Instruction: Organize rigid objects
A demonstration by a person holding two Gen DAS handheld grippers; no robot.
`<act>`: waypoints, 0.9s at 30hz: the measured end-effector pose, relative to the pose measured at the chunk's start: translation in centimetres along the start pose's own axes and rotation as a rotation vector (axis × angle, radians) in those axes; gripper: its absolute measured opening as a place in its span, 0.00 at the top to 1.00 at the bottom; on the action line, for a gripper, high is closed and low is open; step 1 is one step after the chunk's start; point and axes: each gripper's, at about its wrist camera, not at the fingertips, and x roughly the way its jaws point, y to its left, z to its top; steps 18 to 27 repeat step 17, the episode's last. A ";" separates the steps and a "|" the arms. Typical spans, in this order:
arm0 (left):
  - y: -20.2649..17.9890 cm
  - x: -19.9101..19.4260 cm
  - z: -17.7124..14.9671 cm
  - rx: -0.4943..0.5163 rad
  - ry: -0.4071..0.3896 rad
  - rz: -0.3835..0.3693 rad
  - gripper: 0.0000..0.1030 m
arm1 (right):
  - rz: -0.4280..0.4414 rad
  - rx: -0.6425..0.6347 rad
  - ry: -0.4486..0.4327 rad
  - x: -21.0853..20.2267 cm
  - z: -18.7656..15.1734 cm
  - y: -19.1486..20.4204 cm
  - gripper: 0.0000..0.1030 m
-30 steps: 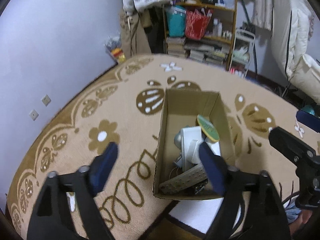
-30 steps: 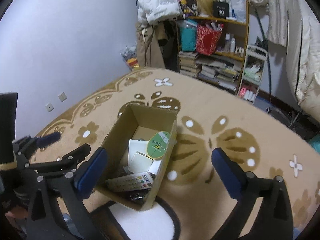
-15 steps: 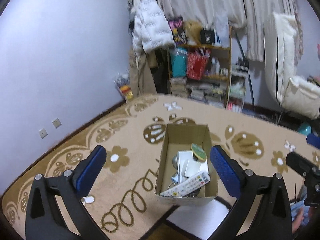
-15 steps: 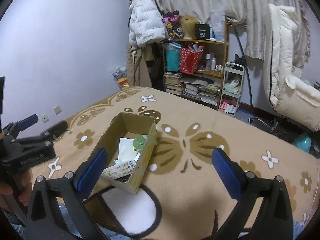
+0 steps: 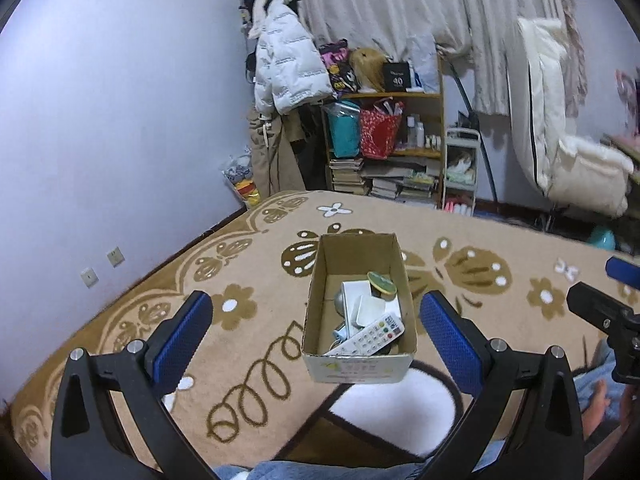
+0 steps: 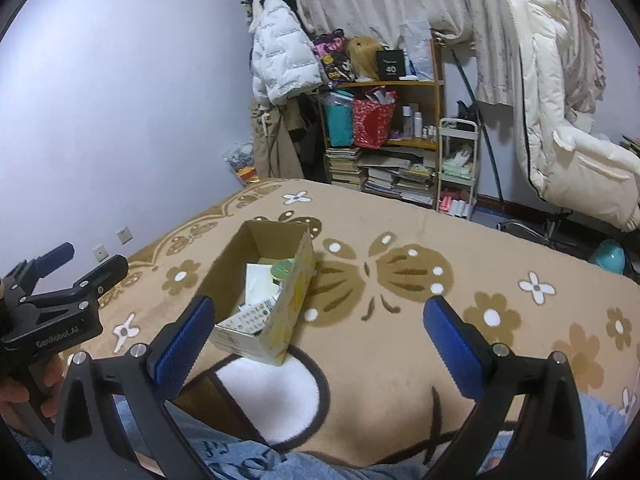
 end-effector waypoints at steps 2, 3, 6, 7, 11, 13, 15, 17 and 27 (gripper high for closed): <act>-0.7 0.2 -0.2 0.023 0.011 -0.011 0.00 | -0.004 0.003 0.001 0.0 -0.3 -0.2 0.00; -1.0 0.3 -0.4 0.032 0.013 -0.005 0.00 | -0.008 0.002 0.004 0.0 -0.5 -0.2 0.00; -1.5 0.5 -0.5 0.046 0.020 -0.008 0.00 | -0.038 -0.019 0.012 0.2 -1.0 -0.2 0.00; -1.5 0.6 -0.6 0.048 0.022 -0.008 0.00 | -0.046 -0.024 0.014 0.3 -1.0 -0.2 0.00; -1.4 0.9 -0.7 0.047 0.032 -0.009 0.00 | -0.048 -0.020 0.030 0.6 -1.1 -0.3 0.00; -1.3 1.2 -0.7 0.039 0.041 -0.009 0.00 | -0.049 -0.024 0.032 0.7 -1.2 -0.2 0.00; -1.0 1.5 -0.8 0.029 0.051 -0.015 0.00 | -0.051 -0.031 0.036 0.9 -1.3 -0.1 0.00; -0.9 1.6 -0.8 0.022 0.055 -0.019 0.00 | -0.051 -0.034 0.042 1.0 -1.4 -0.1 0.00; -0.9 1.6 -0.8 0.022 0.055 -0.019 0.00 | -0.051 -0.034 0.042 1.0 -1.4 -0.1 0.00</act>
